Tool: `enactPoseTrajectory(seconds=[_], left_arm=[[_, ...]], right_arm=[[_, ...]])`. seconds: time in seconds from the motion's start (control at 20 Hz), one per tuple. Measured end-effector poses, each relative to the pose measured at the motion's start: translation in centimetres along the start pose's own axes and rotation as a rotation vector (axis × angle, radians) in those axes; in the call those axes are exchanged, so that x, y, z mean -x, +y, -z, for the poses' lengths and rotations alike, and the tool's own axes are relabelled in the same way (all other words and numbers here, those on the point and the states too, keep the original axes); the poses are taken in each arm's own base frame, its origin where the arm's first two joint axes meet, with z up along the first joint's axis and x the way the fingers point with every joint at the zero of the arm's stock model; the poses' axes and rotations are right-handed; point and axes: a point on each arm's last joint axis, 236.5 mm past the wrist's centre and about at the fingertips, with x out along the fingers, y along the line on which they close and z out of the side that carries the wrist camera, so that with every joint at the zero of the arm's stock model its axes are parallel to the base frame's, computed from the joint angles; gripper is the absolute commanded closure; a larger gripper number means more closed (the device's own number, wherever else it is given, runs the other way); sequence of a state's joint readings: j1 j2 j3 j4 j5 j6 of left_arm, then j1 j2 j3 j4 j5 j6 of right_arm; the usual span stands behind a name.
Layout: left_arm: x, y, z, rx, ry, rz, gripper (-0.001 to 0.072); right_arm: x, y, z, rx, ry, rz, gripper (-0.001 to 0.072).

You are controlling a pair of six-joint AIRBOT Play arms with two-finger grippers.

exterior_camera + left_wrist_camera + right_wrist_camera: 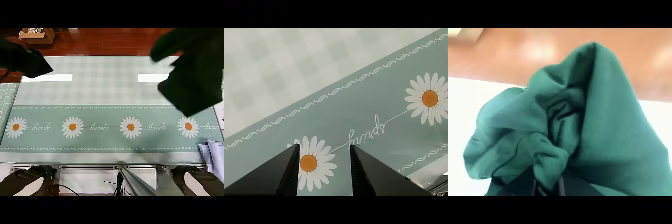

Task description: Fold the shirts.

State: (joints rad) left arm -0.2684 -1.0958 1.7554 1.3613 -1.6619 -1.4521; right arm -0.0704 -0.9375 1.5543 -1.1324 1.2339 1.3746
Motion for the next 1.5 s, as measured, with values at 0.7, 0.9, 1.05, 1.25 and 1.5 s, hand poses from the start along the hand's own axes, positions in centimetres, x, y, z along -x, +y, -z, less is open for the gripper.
enactPoseTrajectory(seconds=[0.7, 0.9, 1.05, 1.25, 1.5], left_arm=[[2.4, 0.7, 1.1, 0.015, -0.019, -0.061, 0.031], [0.6, 1.0, 2.0, 0.025, 0.025, -0.057, 0.0305], [-3.2, 0.6, 3.9, 0.047, 0.106, -0.005, 0.0252], [-10.6, -0.7, 8.9, 0.115, 0.248, 0.102, 0.0149], [-18.6, -1.6, 18.2, 0.22, 0.415, 0.165, 0.0148]], right_arm=[[-21.6, 16.5, 24.4, 0.462, 0.756, -0.149, 0.0233], [-22.4, 12.5, 24.2, 0.562, 0.776, -0.006, 0.0215], [-20.6, 5.6, 18.5, 0.512, 0.688, 0.164, 0.0216], [-14.4, -7.1, 12.3, 0.268, 0.59, 0.391, 0.0214], [-8.1, -17.8, 13.8, -0.181, 0.557, 0.413, 0.012]])
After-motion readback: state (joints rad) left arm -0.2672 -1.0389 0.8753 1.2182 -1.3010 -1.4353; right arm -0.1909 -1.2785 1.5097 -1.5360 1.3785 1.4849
